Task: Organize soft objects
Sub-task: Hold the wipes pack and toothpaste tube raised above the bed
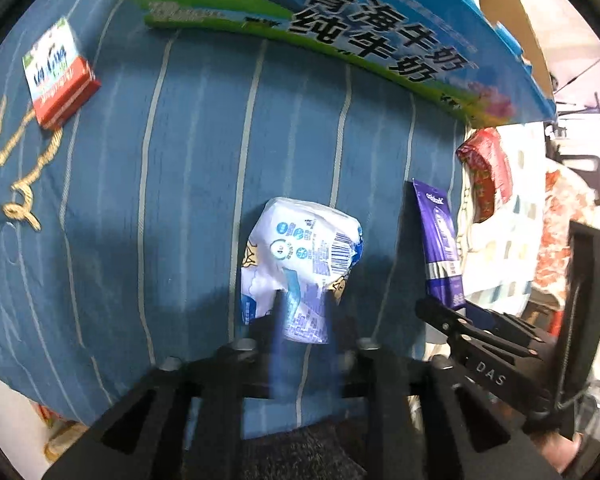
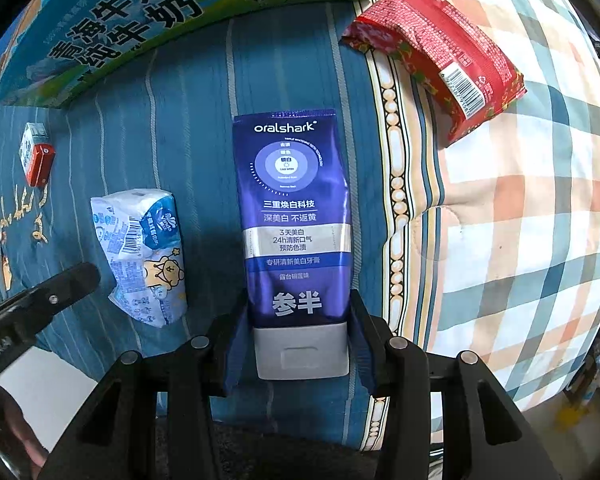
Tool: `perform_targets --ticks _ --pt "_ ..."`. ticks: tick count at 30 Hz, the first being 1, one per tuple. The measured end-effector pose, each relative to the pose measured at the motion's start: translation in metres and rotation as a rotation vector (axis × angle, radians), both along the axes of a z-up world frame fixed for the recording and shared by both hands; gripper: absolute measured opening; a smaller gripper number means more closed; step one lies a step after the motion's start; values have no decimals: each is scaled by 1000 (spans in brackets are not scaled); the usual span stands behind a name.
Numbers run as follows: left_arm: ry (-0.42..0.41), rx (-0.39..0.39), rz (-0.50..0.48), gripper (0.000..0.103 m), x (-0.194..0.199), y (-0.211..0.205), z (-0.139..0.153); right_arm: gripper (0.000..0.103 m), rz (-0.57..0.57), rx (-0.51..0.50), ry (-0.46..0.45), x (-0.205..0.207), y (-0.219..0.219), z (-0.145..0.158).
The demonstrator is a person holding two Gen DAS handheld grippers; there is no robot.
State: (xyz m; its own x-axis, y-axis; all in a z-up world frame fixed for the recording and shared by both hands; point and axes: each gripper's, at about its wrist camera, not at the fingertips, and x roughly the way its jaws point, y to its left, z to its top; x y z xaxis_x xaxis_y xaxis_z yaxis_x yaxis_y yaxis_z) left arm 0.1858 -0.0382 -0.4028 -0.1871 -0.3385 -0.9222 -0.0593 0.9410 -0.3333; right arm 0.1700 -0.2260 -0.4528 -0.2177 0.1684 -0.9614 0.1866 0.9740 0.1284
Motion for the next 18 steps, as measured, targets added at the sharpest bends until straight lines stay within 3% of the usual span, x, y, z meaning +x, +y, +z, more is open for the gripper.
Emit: perform_targets --ticks 2,4,6,8,14,16,18 --pt "20 -1 19 50 3 12 -13 48 0 3 1 1 -2 1" --pt "68 -31 59 52 10 23 -28 48 1 6 0 2 -3 1" --pt "138 -112 130 52 9 26 -47 48 7 4 -1 3 -3 3" --pt "155 -131 137 53 10 23 -55 48 13 1 -3 4 -3 6" --pt "141 -80 88 76 9 -10 -58 48 18 -8 6 5 -3 0" --pt "131 -54 68 77 8 -20 -56 48 21 -11 7 5 -2 -1" --pt "122 -85 47 77 6 -25 -54 48 16 -7 14 6 -2 -3"
